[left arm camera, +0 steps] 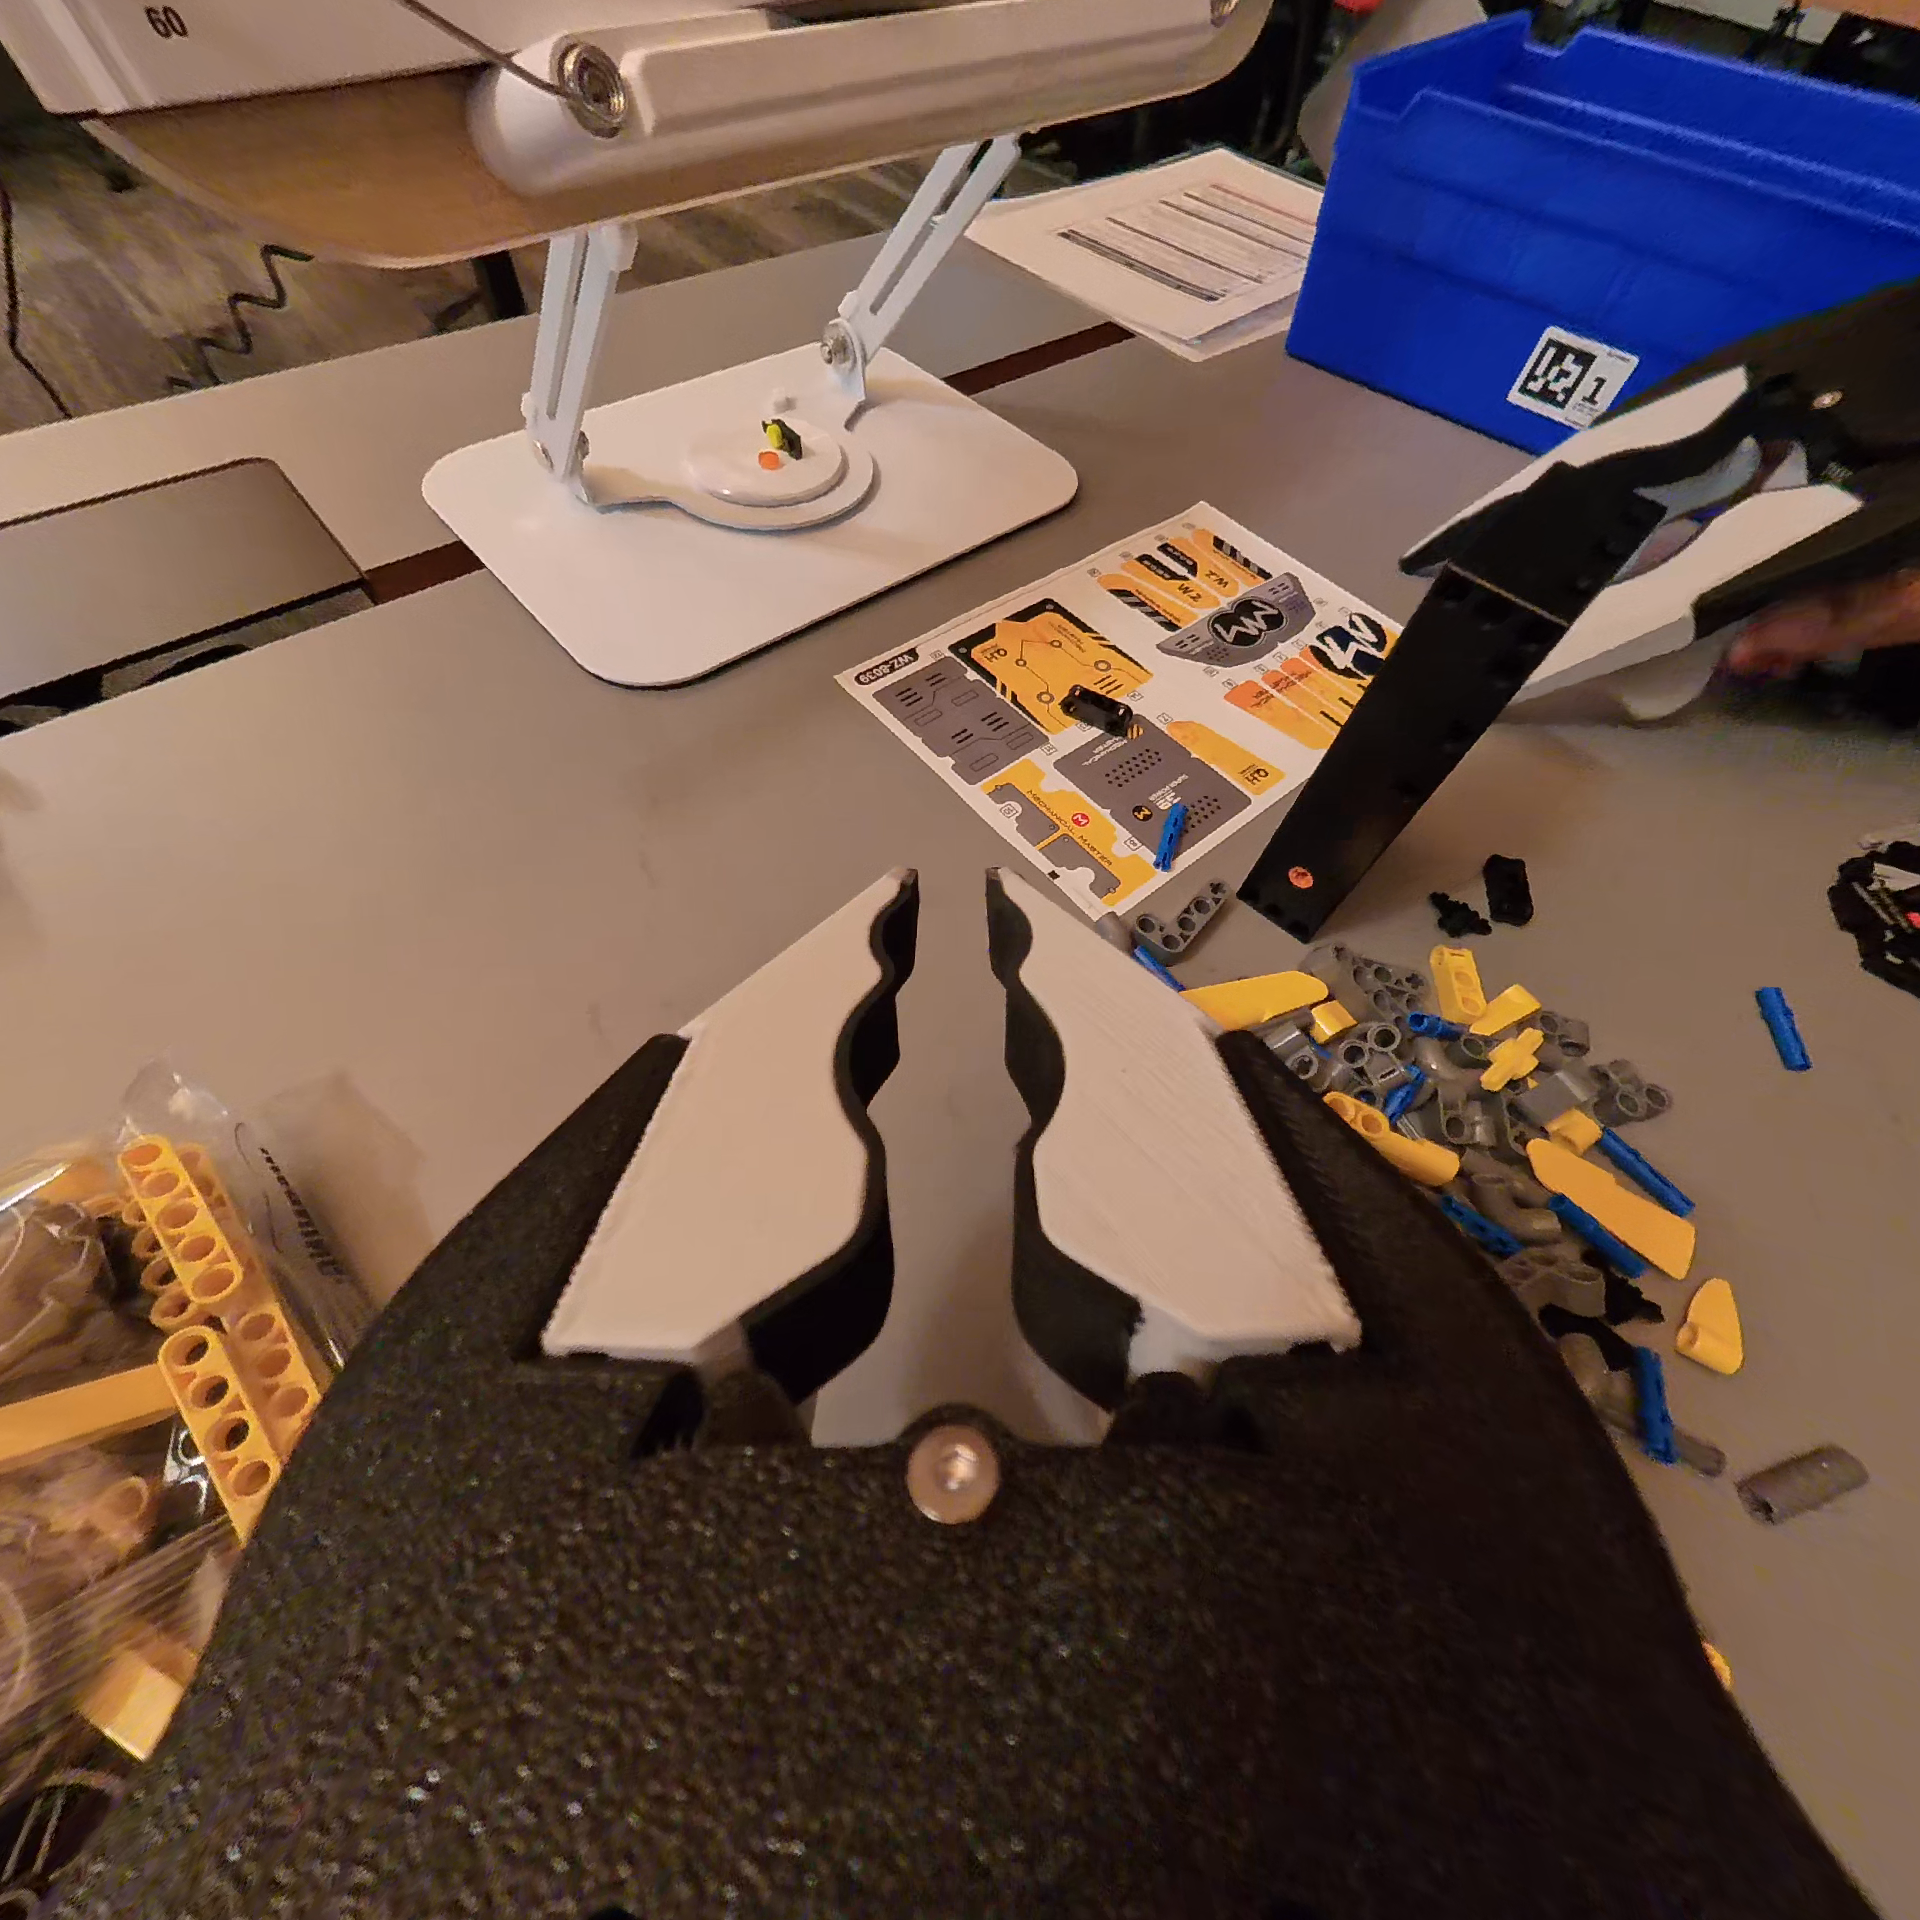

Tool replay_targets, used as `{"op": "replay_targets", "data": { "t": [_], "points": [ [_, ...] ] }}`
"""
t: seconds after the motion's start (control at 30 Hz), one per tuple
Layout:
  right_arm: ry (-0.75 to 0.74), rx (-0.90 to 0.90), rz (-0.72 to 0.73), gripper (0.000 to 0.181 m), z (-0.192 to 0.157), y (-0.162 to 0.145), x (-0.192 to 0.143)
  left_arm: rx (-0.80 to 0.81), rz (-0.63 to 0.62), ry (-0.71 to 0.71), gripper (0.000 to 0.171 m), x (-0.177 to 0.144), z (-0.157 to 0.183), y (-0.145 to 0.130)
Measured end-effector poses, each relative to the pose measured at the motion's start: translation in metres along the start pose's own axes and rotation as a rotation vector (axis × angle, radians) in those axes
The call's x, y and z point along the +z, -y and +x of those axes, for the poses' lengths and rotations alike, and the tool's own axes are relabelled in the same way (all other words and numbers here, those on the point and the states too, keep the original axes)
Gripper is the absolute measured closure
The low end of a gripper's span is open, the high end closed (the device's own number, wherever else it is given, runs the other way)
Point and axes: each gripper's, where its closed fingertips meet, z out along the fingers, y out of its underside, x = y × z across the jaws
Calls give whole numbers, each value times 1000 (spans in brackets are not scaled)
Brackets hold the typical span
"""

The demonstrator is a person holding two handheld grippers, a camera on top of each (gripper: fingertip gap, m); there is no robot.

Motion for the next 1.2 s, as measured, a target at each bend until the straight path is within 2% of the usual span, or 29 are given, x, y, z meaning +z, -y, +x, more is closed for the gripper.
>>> {"op": "replay_targets", "data": {
  "t": [0.03, 0.07, 0.1, 0.23, 0.3, 0.4, 0.43, 0.53, 0.67, 0.77, 0.87, 1.03, 1.13, 1.2],
  "points": [
    [23, -12, -32, 103, 0, -1, -1, 4, 0, -2, 160, 0, 1, 0],
    [51, -6, -57, 117, -1, 1, -3, 7, 2, -3, 160, 0, 2, 1],
    [107, -7, -41, 121, -7, 8, -5, 10, 3, -5, 160, 0, 3, 1],
    [287, -59, 166, 122, -30, 54, -28, 34, 19, -3, 160, 0, 5, 2],
    [272, -85, 231, 122, -31, 62, -36, 52, 43, 10, 160, 0, 3, 2],
    [176, -73, 326, 123, -18, 63, -39, -9, 47, 0, 160, -1, -1, 1],
    [151, -65, 318, 126, -12, 59, -37, -32, 39, -11, 160, -2, -2, 1],
    [100, -98, 164, 126, -5, 37, -24, -97, 57, -72, 160, -6, 2, 8],
    [121, -105, 259, 126, -24, 53, -33, -91, 98, -100, 160, -11, 6, 11],
    [166, -77, 326, 126, -34, 60, -38, -58, 84, -88, 160, -7, 8, 5],
    [214, -79, 293, 126, -41, 52, -29, -21, 48, -93, 160, -1, 13, 0],
    [163, -96, 258, 126, -30, 44, -21, 33, 23, -74, 160, -2, 17, -4],
    [207, -103, 225, 126, -35, 38, -17, -4, -42, 5, 160, 2, 1, -15],
    [217, -102, 199, 128, -36, 33, -12, -23, -68, -20, 160, 3, 3, -20]
  ]
}}
